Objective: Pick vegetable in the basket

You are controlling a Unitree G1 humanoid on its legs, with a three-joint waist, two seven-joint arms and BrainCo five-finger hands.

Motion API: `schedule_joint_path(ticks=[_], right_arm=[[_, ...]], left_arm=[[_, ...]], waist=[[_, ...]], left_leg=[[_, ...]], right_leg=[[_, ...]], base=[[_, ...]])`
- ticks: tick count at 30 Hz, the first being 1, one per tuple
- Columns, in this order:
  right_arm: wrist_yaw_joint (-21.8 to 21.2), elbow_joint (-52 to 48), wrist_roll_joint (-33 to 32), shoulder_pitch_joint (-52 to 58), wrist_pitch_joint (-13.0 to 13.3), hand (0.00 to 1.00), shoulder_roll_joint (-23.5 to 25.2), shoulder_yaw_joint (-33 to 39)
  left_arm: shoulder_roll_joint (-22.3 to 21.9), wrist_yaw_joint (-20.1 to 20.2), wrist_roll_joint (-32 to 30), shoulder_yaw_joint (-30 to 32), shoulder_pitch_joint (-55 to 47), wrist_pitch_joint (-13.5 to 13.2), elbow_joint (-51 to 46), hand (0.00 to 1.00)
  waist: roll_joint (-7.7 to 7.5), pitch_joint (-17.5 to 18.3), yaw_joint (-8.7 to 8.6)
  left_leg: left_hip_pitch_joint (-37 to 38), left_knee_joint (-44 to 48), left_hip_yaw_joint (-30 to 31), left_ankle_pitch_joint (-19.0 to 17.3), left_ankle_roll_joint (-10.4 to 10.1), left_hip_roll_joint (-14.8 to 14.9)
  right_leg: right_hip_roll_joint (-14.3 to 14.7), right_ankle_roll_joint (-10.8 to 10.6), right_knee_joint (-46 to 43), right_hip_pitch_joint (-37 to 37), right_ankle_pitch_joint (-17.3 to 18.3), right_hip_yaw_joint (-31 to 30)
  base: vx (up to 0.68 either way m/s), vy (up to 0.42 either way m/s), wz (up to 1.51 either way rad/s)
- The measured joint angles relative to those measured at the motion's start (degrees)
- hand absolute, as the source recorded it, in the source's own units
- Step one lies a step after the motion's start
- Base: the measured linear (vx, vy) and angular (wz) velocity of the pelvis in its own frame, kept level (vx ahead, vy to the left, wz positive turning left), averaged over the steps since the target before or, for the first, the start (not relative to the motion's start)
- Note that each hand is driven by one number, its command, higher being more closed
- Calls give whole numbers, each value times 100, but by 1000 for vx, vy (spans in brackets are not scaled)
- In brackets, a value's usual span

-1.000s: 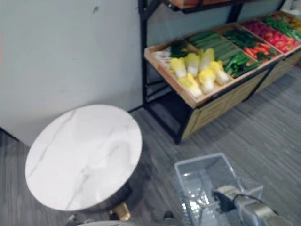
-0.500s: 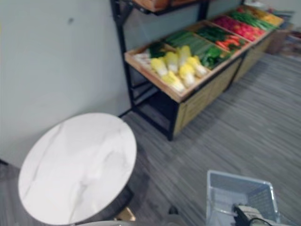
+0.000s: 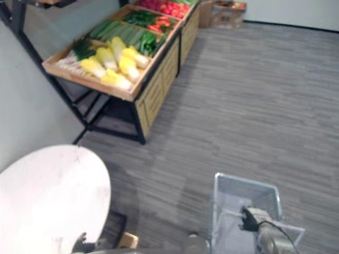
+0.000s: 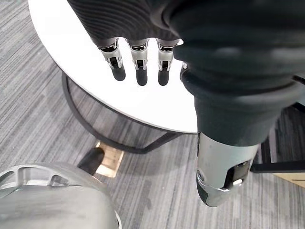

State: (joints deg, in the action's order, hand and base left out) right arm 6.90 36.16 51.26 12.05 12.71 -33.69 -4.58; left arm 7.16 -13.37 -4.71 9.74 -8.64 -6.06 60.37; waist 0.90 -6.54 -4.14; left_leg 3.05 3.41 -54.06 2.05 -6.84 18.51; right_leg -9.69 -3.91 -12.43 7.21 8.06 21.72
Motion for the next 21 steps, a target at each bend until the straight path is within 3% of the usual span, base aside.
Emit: schedule_joint_path(ticks=[4,5,6,7,8,9,10,11,13,18,20,21], right_arm=[[2,-256,-5,80,13,100,44,0],[13,-357,-15,65,12,100,25,6],[30,-423,-30,61,11,100,-11,5],[34,-434,-65,22,8,100,-81,-25],[39,-426,-68,-118,-68,100,-162,-56],[40,-412,-68,-168,-88,100,-187,-91],[38,-377,-67,-229,-98,100,-212,-161],[29,-284,-67,-332,-98,100,-225,-367],[6,-177,-60,-295,-73,100,-203,-579],[7,-179,-60,-249,-68,100,-217,-529],[7,-195,-61,-253,-45,100,-302,-494],[6,-167,-62,-255,-31,100,-335,-486]], left_arm=[[-15,4,0,17,54,18,3,0],[-34,8,-2,15,49,31,3,0],[-27,14,0,24,39,33,-17,0],[-30,11,9,29,-18,27,-81,0],[-81,17,15,14,-102,-12,-120,0],[-109,16,28,17,-147,-49,-146,0],[-132,16,28,17,-191,-93,-184,0],[-164,20,38,24,-300,-118,-233,0],[-226,78,231,23,-451,-126,-225,0],[-263,251,237,21,-512,-130,-232,0],[-297,262,236,20,-500,-135,-244,0],[-317,262,237,21,-453,-130,-243,0]], waist=[[-43,-148,-31],[-33,-211,-32],[-31,-273,-25],[-112,-346,28],[-113,-362,187],[-95,-371,232],[-65,-377,300],[0,-380,399],[72,-411,453],[103,-407,456],[242,-366,443],[282,-355,439]], left_leg=[[-116,1061,44,-70,-2,684],[-163,1657,272,-39,43,1000],[-206,2090,671,81,212,1163],[-411,2737,1550,419,540,1193],[-755,3456,2703,-132,73,693],[-885,3694,3061,-328,-31,443],[-977,3851,3332,-501,-99,200],[-1132,4034,3714,-772,-24,-154],[-1364,3988,3929,-974,81,-549],[-1471,1716,4621,-800,258,-1160],[-1323,611,4955,36,228,-1163],[-1173,328,5019,-16,196,-1239]], right_leg=[[203,285,-422,57,168,19],[297,371,-547,1,261,-63],[350,423,-611,-91,326,-205],[380,456,-617,-219,351,-545],[320,471,-529,-253,324,-1045],[331,475,-473,-249,310,-1250],[372,508,-404,-253,285,-1451],[504,595,-207,-315,215,-1808],[667,641,-23,-508,170,-2085],[686,406,-6,-580,165,-2546],[702,155,-88,-520,280,-2604],[623,45,-88,-514,347,-2650]], base=[[97,-169,-23],[110,-216,-51],[136,-248,-86],[160,-194,-140],[121,-118,-153],[92,-39,-145],[72,19,-136],[88,38,-146],[149,72,-125],[193,138,-61],[269,289,-29],[220,350,-13]])
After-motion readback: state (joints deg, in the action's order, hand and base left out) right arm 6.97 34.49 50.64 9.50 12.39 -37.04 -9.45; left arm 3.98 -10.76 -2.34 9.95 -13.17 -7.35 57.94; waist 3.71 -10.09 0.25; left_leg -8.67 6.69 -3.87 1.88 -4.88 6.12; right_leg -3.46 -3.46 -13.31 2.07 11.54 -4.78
